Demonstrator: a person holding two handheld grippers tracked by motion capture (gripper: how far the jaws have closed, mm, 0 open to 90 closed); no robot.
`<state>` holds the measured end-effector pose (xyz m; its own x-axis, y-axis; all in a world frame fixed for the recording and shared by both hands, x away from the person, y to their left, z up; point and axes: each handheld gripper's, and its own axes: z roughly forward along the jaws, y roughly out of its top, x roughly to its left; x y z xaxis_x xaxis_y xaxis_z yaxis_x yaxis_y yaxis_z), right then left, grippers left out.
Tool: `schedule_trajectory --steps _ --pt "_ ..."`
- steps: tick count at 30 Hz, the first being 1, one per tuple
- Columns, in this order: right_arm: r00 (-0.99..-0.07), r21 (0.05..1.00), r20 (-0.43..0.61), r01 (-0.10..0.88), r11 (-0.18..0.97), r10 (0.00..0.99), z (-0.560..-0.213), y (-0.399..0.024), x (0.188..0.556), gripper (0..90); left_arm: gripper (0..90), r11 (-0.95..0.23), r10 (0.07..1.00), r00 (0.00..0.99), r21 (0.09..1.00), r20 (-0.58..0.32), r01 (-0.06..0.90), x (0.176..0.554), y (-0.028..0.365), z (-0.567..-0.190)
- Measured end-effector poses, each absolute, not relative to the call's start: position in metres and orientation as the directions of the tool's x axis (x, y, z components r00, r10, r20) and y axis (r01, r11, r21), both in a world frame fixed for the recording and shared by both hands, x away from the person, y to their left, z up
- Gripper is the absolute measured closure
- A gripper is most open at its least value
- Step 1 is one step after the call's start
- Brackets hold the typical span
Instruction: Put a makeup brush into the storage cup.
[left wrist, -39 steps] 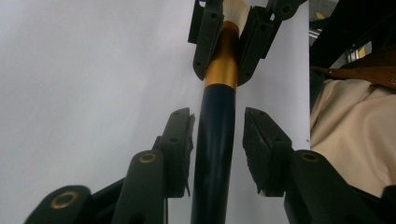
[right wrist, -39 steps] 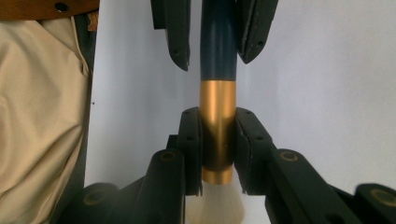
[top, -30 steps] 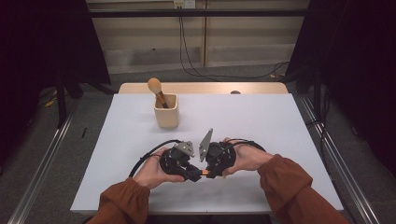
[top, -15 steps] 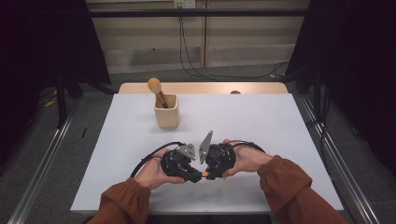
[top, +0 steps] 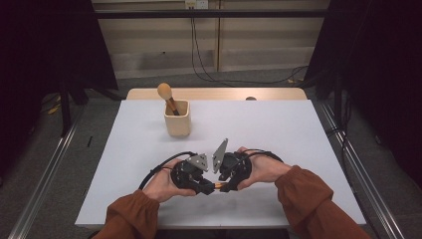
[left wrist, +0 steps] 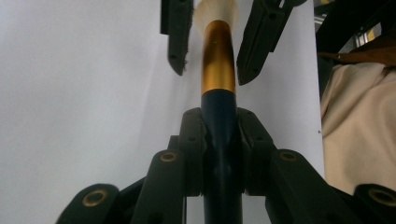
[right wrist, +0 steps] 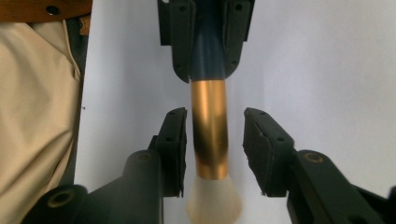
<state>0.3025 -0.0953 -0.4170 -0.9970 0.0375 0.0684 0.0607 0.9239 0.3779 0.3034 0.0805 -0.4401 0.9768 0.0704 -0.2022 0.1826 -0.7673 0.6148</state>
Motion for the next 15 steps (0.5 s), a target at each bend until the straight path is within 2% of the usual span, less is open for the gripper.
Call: schedule_trajectory --steps 7,13,15 --pt "-0.995 0.407 0.062 0.097 0.908 0.078 -0.414 -0.103 0.303 34.6 74.6 -0.751 0.100 0.973 0.626 -0.208 0.211 0.306 0.087 -0.437" --pt "-0.988 0.430 0.062 0.155 0.889 0.142 -0.413 -0.113 0.304 21.3 74.6 -0.734 0.120 0.967 0.636 -0.223 0.237 0.307 0.095 -0.438" --pt "-0.985 0.436 0.065 0.170 0.884 0.157 -0.413 -0.117 0.304 20.3 74.6 -0.725 0.131 0.965 0.641 -0.228 0.250 0.308 0.098 -0.437"
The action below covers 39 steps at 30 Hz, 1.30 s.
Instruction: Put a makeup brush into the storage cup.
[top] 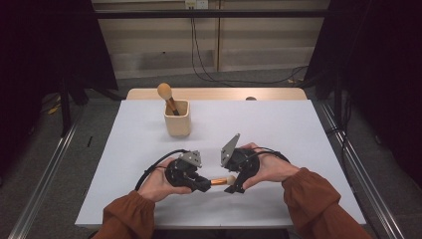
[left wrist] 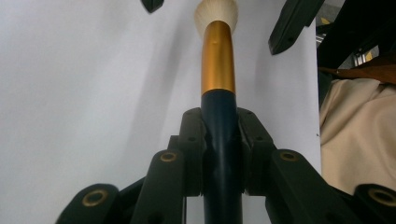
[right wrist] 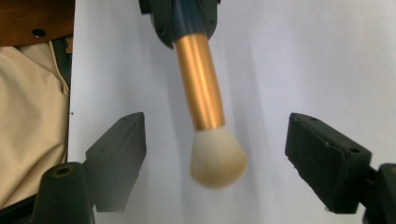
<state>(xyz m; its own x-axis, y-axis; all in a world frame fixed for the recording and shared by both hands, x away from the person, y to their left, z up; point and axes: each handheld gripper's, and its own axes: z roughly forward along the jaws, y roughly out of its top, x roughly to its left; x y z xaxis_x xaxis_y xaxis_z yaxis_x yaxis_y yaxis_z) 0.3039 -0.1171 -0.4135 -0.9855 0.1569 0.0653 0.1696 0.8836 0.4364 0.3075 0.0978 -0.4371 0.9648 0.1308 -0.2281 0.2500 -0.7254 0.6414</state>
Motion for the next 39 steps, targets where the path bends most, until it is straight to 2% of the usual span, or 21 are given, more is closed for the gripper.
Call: schedule_trajectory --steps 11,20,30,39 --pt "-0.962 0.514 0.062 0.259 0.818 0.265 -0.412 -0.143 0.306 11.1 74.6 -0.678 0.205 0.950 0.666 -0.234 0.310 0.306 0.112 -0.435" --pt "-0.938 0.550 0.081 0.323 0.770 0.336 -0.415 -0.154 0.305 4.2 74.6 -0.611 0.226 0.941 0.715 -0.253 0.339 0.303 0.124 -0.434" --pt "-0.922 0.610 0.155 0.372 0.700 0.355 -0.418 -0.168 0.303 3.2 74.5 -0.544 0.262 0.921 0.744 -0.290 0.389 0.301 0.138 -0.438" --pt "-0.899 0.655 0.160 0.405 0.638 0.407 -0.422 -0.176 0.295 3.5 74.5 -0.459 0.301 0.903 0.784 -0.306 0.418 0.298 0.151 -0.438"
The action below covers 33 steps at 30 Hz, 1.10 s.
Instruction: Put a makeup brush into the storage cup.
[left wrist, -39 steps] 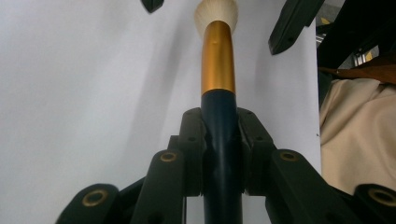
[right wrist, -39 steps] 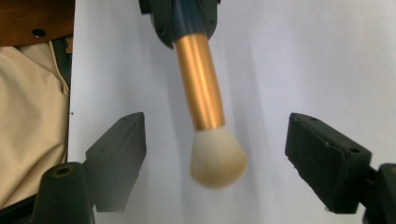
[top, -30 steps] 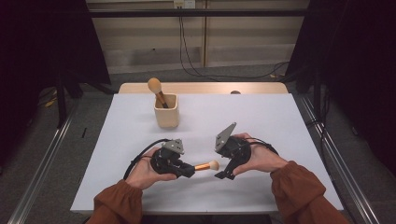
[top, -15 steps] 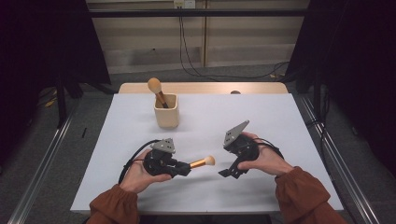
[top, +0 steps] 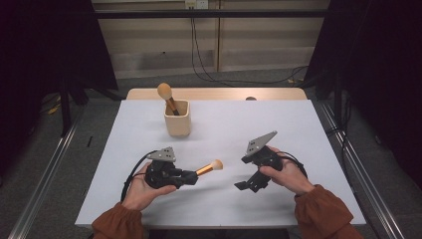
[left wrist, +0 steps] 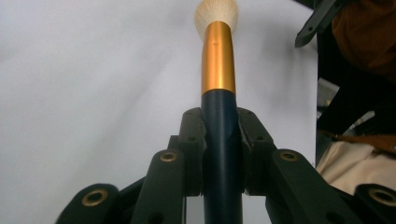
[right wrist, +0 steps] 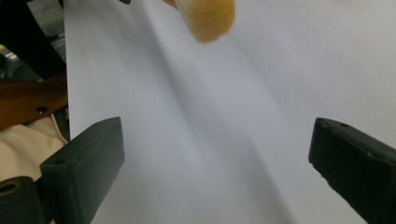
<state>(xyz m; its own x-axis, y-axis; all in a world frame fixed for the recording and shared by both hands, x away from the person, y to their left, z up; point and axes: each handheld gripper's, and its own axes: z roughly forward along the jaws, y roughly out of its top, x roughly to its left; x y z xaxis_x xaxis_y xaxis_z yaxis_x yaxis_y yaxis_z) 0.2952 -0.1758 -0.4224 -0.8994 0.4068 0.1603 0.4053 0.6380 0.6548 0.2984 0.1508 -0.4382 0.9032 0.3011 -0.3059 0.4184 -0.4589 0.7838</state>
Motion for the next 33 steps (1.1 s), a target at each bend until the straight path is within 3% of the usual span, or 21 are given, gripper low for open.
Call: schedule_trajectory --steps 20,33 --pt "-0.879 0.758 0.189 0.413 0.504 0.437 -0.433 -0.179 0.282 4.4 74.5 -0.331 0.312 0.900 0.852 -0.306 0.405 0.291 0.153 -0.441" --pt "-0.864 0.843 0.218 0.401 0.358 0.454 -0.439 -0.178 0.275 3.3 74.5 -0.262 0.309 0.903 0.885 -0.299 0.383 0.291 0.156 -0.435"
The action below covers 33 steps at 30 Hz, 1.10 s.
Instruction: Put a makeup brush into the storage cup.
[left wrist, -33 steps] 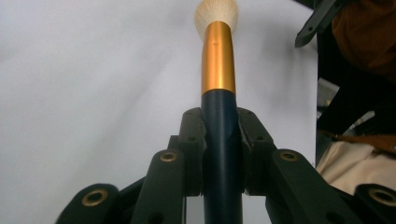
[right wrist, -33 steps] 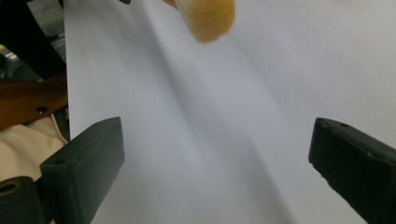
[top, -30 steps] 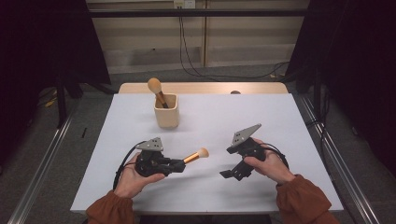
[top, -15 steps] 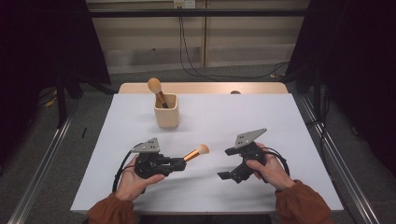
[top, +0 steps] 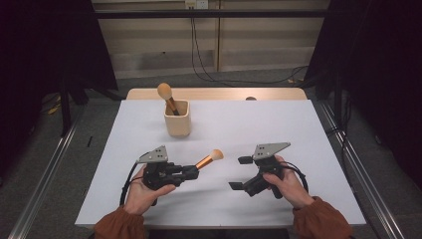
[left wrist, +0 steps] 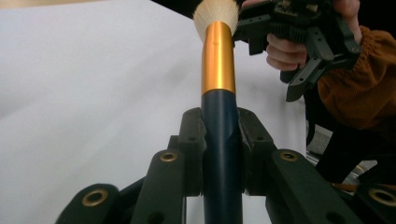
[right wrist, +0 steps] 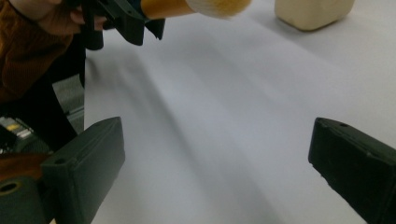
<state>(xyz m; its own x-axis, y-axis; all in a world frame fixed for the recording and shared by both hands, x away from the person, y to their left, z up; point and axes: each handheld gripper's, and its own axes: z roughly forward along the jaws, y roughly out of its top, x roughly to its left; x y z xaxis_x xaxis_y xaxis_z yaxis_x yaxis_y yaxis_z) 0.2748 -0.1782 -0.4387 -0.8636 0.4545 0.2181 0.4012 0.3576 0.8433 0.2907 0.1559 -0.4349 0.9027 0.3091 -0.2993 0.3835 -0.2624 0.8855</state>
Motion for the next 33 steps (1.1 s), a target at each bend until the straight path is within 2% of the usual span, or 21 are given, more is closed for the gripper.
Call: schedule_trajectory --steps 7,22,33 --pt "-0.852 0.901 0.228 0.369 0.230 0.472 -0.440 -0.178 0.272 4.5 74.5 -0.214 0.308 0.904 0.905 -0.295 0.368 0.292 0.155 -0.432" --pt "-0.890 0.941 0.276 0.328 0.088 0.364 -0.434 -0.173 0.267 1.8 74.5 -0.155 0.259 0.922 0.930 -0.286 0.332 0.295 0.140 -0.422" --pt "-0.885 0.953 0.283 0.304 -0.001 0.371 -0.422 -0.173 0.270 1.1 74.4 -0.117 0.231 0.934 0.946 -0.271 0.303 0.300 0.121 -0.410"
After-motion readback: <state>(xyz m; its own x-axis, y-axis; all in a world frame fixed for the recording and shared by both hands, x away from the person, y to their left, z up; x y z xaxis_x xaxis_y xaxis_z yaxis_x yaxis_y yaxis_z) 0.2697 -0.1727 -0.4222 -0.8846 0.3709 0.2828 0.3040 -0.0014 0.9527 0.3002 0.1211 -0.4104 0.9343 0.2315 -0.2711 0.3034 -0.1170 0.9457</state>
